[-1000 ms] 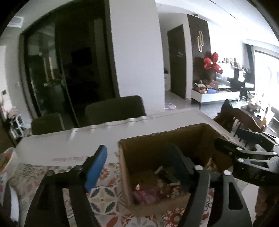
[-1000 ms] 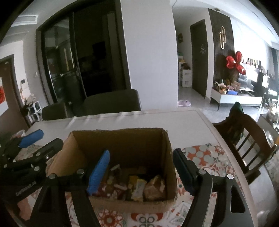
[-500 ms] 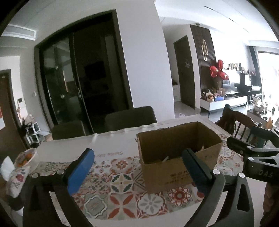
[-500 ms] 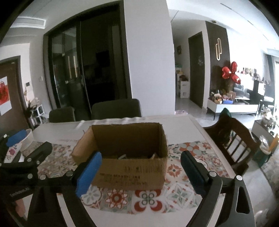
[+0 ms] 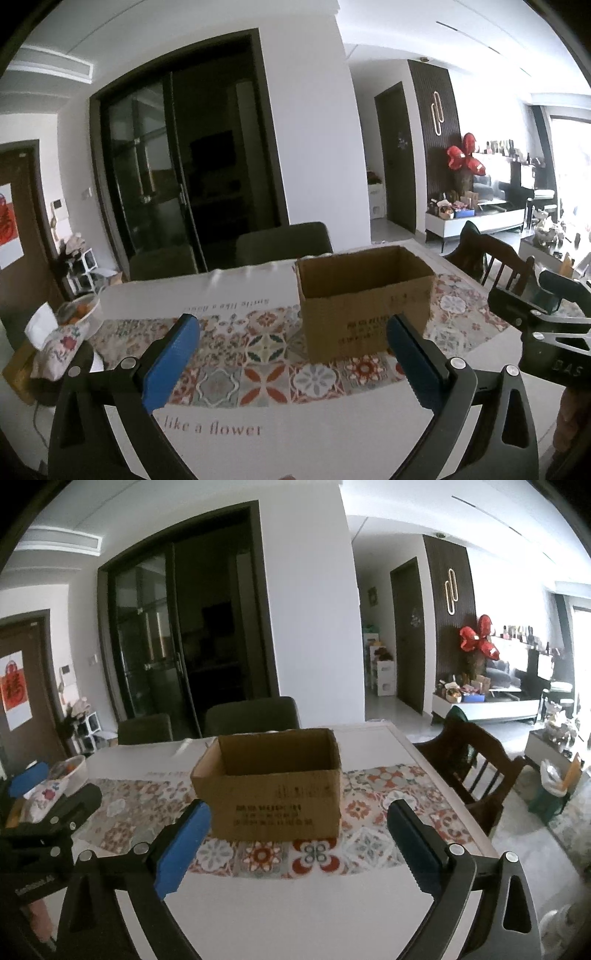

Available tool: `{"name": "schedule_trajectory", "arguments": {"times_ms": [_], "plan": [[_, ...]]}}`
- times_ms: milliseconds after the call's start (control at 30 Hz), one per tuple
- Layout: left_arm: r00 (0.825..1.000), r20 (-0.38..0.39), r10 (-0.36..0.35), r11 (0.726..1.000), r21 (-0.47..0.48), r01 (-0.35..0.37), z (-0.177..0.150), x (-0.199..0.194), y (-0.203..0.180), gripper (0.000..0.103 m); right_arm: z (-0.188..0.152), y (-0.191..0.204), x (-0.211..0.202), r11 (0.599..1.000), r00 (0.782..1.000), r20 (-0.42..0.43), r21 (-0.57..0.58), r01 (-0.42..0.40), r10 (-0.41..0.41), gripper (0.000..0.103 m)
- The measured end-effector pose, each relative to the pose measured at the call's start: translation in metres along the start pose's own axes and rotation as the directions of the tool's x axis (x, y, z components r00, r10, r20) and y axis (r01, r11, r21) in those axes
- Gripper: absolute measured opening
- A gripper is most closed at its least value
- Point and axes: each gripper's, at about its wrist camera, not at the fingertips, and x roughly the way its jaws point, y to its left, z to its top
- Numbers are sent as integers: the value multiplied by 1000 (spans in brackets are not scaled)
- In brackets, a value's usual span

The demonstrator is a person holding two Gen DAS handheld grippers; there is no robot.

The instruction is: Organize snacks

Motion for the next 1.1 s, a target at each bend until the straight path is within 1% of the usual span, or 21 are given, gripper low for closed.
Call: {"name": "schedule_trajectory", "arguments": {"times_ms": [133, 300, 467, 667, 1100], "plan": [[1000, -14, -1, 999, -34, 1, -11, -16, 3, 103, -9, 1, -17, 1000, 1000, -1, -7, 6, -6, 98], [1000, -5, -13, 999, -52, 12, -21, -36, 5, 103, -21, 3, -37, 1000, 1000, -12, -9, -10, 9, 98], [1000, -8, -8, 998, -66, 7, -26, -48, 9, 103, -32, 10, -51, 1000, 1000, -13, -18, -10, 10, 98], [1000, -5, -8, 997, -72, 8, -30, -56, 12, 103, -38, 16, -63, 999, 1000, 0, -41, -9, 9, 98], [1000, 10, -9, 998, -67, 10, -31, -67, 7, 103, -39, 15, -80, 999, 999, 34, -51, 10, -8, 98]]}}
